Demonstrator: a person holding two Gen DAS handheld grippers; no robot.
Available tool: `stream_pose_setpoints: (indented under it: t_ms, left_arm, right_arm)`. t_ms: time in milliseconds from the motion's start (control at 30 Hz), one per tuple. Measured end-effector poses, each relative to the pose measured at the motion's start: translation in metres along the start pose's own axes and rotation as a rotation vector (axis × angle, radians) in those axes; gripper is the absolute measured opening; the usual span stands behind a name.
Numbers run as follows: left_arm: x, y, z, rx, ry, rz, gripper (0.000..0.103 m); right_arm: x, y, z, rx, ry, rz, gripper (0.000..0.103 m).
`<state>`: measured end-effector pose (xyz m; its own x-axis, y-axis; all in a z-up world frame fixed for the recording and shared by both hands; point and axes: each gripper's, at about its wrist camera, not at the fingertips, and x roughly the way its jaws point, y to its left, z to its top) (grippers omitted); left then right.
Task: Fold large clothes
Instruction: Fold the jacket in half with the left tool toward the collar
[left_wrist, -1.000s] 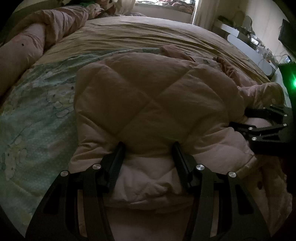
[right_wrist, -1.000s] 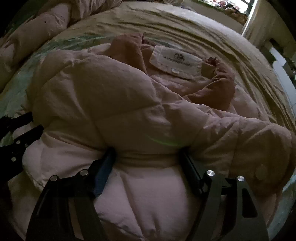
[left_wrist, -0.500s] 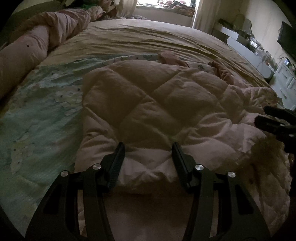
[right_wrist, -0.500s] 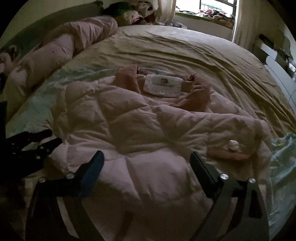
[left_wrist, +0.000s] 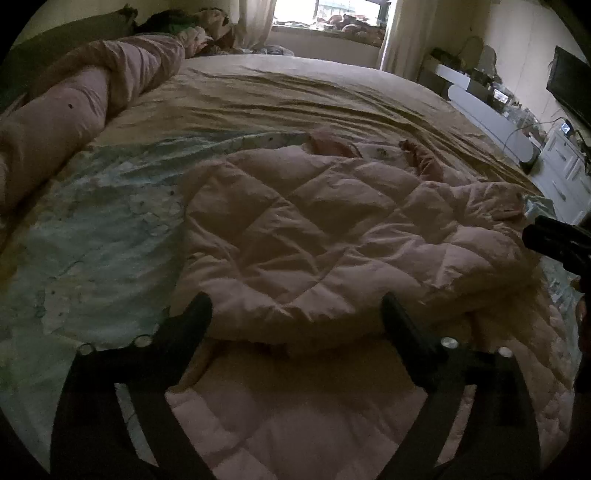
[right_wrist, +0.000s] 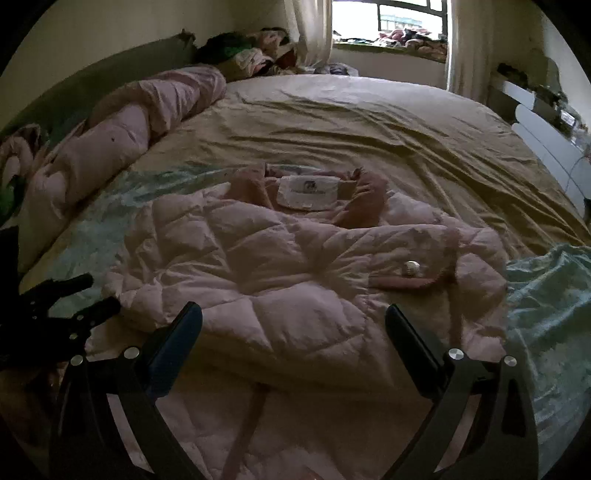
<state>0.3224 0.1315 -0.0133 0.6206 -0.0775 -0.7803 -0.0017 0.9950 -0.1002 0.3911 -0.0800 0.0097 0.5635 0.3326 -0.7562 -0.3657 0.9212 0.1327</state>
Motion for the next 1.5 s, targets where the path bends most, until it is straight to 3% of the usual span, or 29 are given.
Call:
stream_pose_setpoints:
  t_ms: [67,733,1133,1500]
  left_arm:
    - [-0.008,-0.001,-0.002,-0.006,-0.007,0.003,0.094]
    - [-0.079,0.006,-0.028,-0.033,-0.095,0.050,0.094]
    - [-0.141,0.013,-0.055,-0.028,-0.165,0.064,0.094]
    - [-0.180,0.026,-0.091,-0.057,-0.203,0.083,0.094]
  right_arm:
    - [-0.008,-0.002,-0.002,0.011,-0.012,0.000,0.099]
    - [-0.064,0.011,-0.013,0.041,-0.091,0.060,0.099]
    - [-0.102,0.045,-0.021,-0.011,-0.165,0.096,0.099]
    - [-0.122,0.073,-0.040,-0.064,-0.208,0.068,0.099]
